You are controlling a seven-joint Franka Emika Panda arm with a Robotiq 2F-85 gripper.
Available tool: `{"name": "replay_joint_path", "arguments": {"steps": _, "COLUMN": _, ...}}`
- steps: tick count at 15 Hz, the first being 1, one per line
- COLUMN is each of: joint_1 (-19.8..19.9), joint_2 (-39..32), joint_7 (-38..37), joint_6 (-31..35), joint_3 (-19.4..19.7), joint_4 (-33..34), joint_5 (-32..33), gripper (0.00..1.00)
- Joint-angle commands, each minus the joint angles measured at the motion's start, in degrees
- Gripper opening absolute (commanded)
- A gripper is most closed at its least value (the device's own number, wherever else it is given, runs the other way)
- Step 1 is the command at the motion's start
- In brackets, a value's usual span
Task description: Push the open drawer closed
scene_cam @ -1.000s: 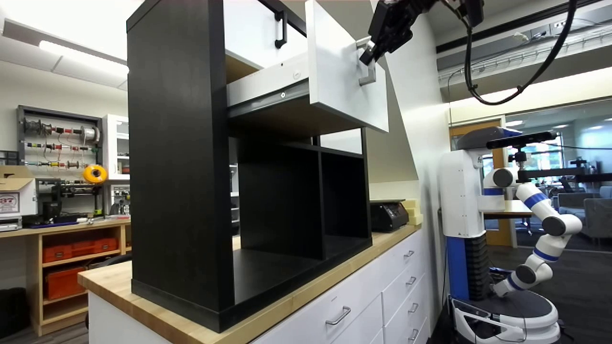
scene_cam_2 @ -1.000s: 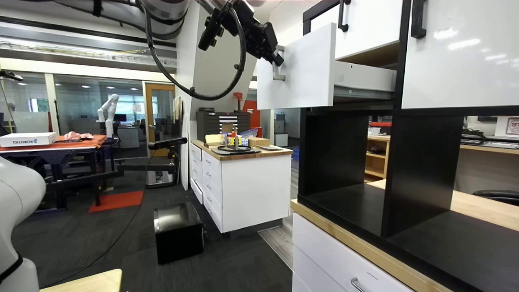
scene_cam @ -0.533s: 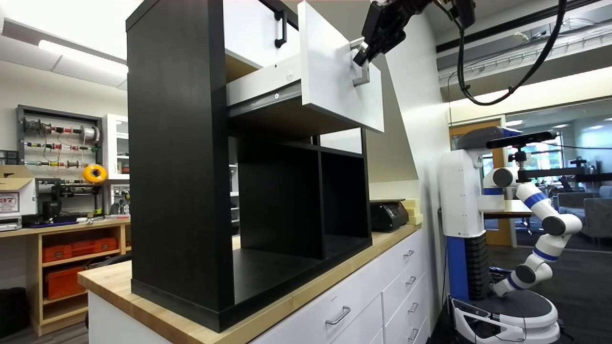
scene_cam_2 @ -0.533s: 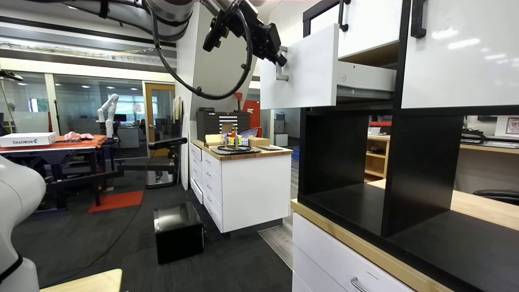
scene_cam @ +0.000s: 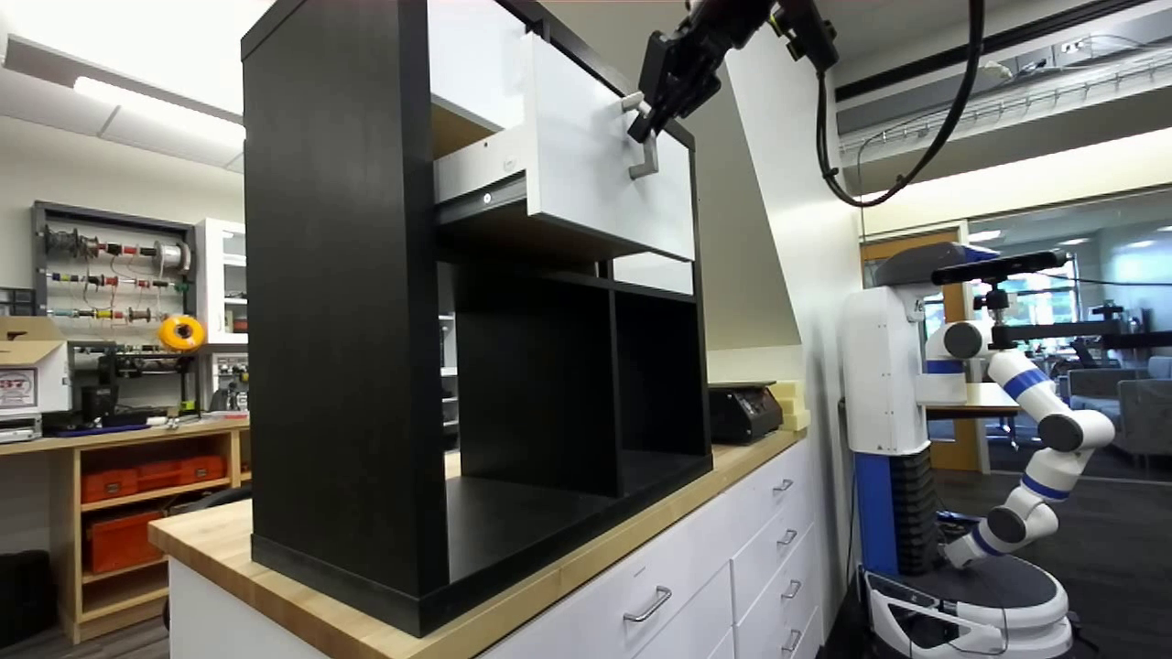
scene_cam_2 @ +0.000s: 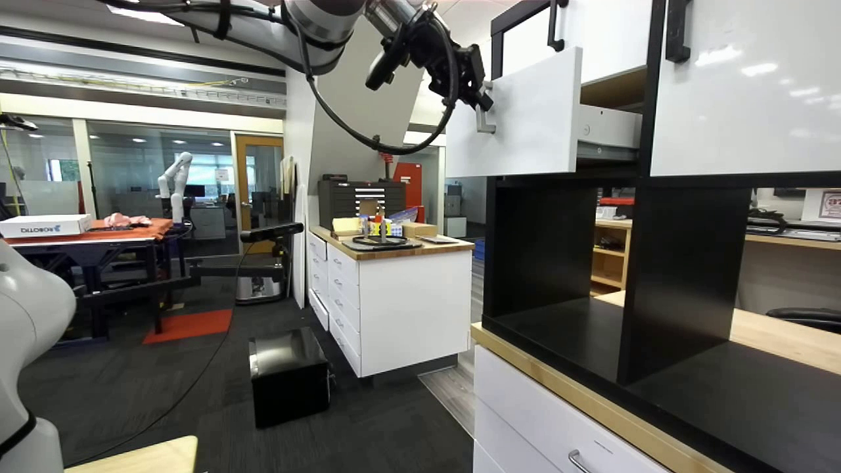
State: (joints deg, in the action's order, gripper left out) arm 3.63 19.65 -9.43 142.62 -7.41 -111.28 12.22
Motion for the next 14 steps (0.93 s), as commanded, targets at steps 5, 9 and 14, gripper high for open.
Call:
{"name": "replay_joint_path", "arguments": {"steps": 5, "joint_1": -1.15, "joint_2": -15.49, "joint_7": -3.32, "joint_6": -1.87, "joint_3": -1.05, "joint_4": 15.53, "joint_5": 5.96, "gripper": 0.05}}
{"name": "replay_joint_path", "arguments": {"steps": 9, "joint_1": -2.55, "joint_2": -21.49, "joint_7": -2.8, "joint_6": -2.14, "joint_3": 0.38, "joint_4": 21.91, "joint_5": 6.12, "gripper": 0.05}}
{"name": "replay_joint_path", "arguments": {"steps": 14, "joint_1": -4.38, "joint_2": -26.94, "joint_7": -2.01, "joint_6": -2.12, "joint_3": 2.26, "joint_4": 28.2, "joint_5": 5.64, "gripper": 0.04}}
